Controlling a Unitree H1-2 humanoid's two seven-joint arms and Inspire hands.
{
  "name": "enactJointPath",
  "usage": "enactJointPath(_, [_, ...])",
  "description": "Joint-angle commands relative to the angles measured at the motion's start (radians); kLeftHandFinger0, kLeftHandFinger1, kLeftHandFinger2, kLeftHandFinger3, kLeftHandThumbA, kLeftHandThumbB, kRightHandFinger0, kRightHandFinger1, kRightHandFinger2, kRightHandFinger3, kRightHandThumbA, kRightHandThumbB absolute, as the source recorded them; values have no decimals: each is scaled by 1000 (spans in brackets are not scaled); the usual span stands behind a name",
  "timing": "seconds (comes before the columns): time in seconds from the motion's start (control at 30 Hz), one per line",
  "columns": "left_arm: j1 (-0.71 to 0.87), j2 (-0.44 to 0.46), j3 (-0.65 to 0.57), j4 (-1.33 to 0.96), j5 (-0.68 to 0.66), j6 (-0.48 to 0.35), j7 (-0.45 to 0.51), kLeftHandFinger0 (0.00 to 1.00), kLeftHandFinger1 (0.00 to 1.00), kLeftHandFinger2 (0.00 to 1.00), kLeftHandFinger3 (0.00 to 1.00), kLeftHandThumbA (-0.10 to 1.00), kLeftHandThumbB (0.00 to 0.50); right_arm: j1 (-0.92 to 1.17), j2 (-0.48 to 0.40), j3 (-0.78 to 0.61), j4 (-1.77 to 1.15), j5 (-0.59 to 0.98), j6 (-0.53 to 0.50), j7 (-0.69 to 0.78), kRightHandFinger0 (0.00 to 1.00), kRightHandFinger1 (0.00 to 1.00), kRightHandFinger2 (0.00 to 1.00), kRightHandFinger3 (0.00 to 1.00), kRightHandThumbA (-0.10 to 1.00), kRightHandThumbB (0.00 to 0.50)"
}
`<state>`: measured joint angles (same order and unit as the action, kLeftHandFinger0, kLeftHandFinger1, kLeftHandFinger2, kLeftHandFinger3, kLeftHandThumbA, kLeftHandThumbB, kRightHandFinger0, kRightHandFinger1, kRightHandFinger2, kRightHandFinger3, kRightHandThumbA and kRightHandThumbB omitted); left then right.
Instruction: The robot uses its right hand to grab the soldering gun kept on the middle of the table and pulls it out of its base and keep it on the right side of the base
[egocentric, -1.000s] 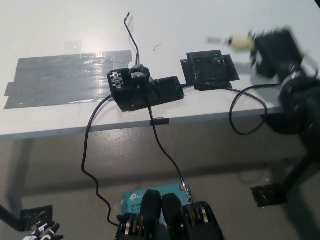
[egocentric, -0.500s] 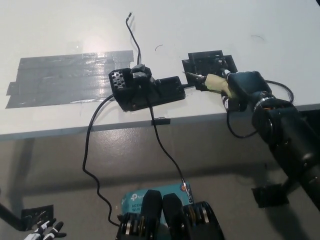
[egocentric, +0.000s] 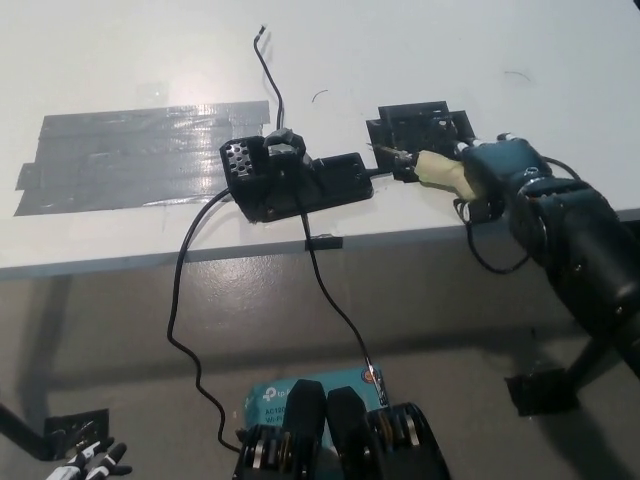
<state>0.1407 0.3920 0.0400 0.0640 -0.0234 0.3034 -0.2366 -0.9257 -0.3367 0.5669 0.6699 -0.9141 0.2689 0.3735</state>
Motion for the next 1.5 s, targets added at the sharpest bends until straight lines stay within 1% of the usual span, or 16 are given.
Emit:
enactJointPath(0.0, [4, 26, 3, -18, 6, -10, -9, 446, 641, 763, 963, 768, 353, -66, -35, -35, -41, 1, 88, 47, 1000, 1000, 1000, 1000, 1000, 500])
enactJointPath(0.47, [15, 29, 12, -31, 1, 11, -9, 451, 649, 740, 902, 758, 353, -170, -53, -150, -214, 67, 198, 189, 1000, 1000, 1000, 1000, 1000, 500])
enactJointPath(0.6, [18, 32, 4, -26, 9, -3, -11, 455, 636, 736, 916, 784, 349, -139, -75, -250, -332, 174, 201, 233, 1000, 1000, 1000, 1000, 1000, 500])
enactJointPath(0.77, [18, 34, 12, -37, 3, 9, -11, 381, 599, 742, 908, 775, 348, 17, -120, -493, -760, 324, 201, 368, 1000, 1000, 1000, 1000, 1000, 500])
enactJointPath(0.83, [17, 47, 17, -38, 3, 8, -15, 466, 643, 760, 922, 791, 346, 88, -136, -591, -918, 374, 201, 412, 1000, 1000, 1000, 1000, 1000, 500])
enactJointPath(0.9, [14, 50, 26, -37, -6, 14, -16, 476, 648, 769, 942, 781, 347, 130, -129, -641, -982, 388, 201, 403, 1000, 1000, 1000, 1000, 1000, 500])
enactJointPath(0.93, [11, 51, 27, -28, -8, 13, -19, 467, 630, 759, 938, 777, 378, 230, -127, -735, -1096, 413, 201, 419, 1000, 1000, 1000, 1000, 1000, 483])
enactJointPath(1.0, [15, 54, 24, -26, -3, 7, -19, 458, 623, 754, 936, 780, 382, 309, -112, -800, -1162, 425, 201, 438, 1000, 1000, 1000, 1000, 1000, 458])
enactJointPath(1.07, [18, 51, 23, -21, -13, -3, -28, 492, 654, 763, 918, 776, 353, 516, -67, -904, -1237, 539, 201, 351, 1000, 1000, 1000, 1000, 1000, 321])
enactJointPath(1.13, [22, 46, 24, -26, -22, 0, -33, 490, 674, 779, 916, 772, 335, 617, -48, -924, -1262, 560, 201, 292, 1000, 1000, 1000, 1000, 1000, 260])
enactJointPath(1.17, [20, 43, 26, -31, -24, 8, -29, 480, 662, 761, 917, 780, 304, 724, 37, -962, -1247, 587, 201, 230, 1000, 1000, 1000, 1000, 976, 245])
enactJointPath(1.2, [20, 44, 27, -36, -24, 14, -29, 486, 670, 768, 922, 787, 327, 767, 71, -970, -1237, 616, 201, 207, 1000, 1000, 1000, 1000, 922, 216])
enactJointPath(1.23, [15, 45, 27, -34, -24, 14, -30, 492, 669, 763, 935, 788, 321, 806, 98, -959, -1220, 610, 197, 168, 1000, 1000, 1000, 1000, 894, 229])
enactJointPath(1.27, [12, 45, 27, -30, -26, 11, -31, 505, 680, 770, 945, 789, 336, 836, 115, -947, -1199, 597, 159, 143, 1000, 1000, 1000, 1000, 864, 189])
enactJointPath(1.43, [-9, 36, 29, -5, -27, 3, -27, 481, 664, 750, 929, 783, 378, 933, 208, -884, -1095, 601, 53, 104, 1000, 1000, 1000, 1000, 784, 175])
enactJointPath(1.47, [-8, 32, 29, -9, -22, 6, -20, 476, 660, 743, 922, 776, 373, 949, 220, -869, -1084, 585, 44, 90, 1000, 1000, 1000, 1000, 701, 115])
